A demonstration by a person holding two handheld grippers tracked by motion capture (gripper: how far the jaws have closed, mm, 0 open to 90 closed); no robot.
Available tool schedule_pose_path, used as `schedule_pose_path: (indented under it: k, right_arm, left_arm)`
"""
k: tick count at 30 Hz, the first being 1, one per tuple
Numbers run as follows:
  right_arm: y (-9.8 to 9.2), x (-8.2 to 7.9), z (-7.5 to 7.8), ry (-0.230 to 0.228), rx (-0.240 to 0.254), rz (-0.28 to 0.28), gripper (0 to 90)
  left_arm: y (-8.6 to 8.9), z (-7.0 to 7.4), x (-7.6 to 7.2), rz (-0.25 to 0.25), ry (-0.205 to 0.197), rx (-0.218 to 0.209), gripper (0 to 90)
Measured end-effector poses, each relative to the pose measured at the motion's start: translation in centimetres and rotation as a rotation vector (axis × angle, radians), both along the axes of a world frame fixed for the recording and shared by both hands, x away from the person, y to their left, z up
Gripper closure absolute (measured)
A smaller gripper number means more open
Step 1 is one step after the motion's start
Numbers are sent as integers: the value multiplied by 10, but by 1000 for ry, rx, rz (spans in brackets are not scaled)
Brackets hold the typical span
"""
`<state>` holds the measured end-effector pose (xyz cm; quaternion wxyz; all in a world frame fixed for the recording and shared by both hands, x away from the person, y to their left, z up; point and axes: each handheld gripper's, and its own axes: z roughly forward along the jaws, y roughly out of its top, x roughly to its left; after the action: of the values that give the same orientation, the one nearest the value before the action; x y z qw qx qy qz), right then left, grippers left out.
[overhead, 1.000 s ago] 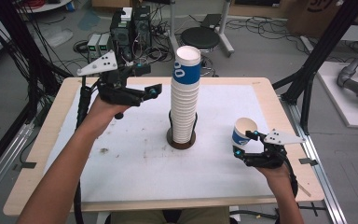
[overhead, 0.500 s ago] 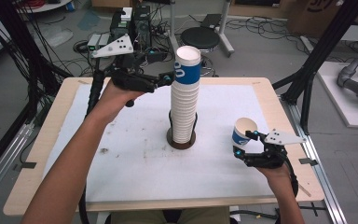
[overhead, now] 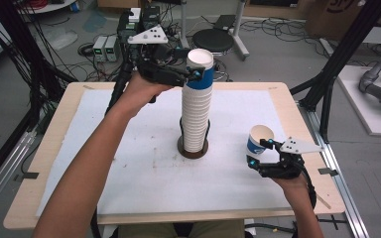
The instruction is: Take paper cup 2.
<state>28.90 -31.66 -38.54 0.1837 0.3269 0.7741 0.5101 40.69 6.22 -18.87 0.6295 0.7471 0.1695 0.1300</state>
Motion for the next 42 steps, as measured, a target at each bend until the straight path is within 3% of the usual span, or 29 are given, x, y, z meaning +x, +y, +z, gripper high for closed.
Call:
schedule_pose_path:
  k: [6, 10, 20, 25, 30, 42]
  right_arm:
    - [-2, 0, 0, 3, 4, -2, 191]
    - [-2, 0, 0, 3, 5, -2, 191]
    - [-2, 0, 0, 3, 8, -5, 191]
    - [-2, 1, 0, -2, 3, -2, 191]
    - [-1, 1, -1, 4, 8, 1, 191]
    - [-1, 1, 0, 1, 11, 4, 191]
  left_arm:
    - [-9, -4, 3, 1, 9, 13, 183]
    - [-11, -5, 3, 8, 3, 17, 260]
    - [-10, -3, 5, 5, 9, 23, 271]
    - [-8, 0, 5, 3, 4, -7, 276]
    - [-6, 9, 4, 6, -1, -36, 279]
    - [0, 47, -1, 27, -54, -69, 282]
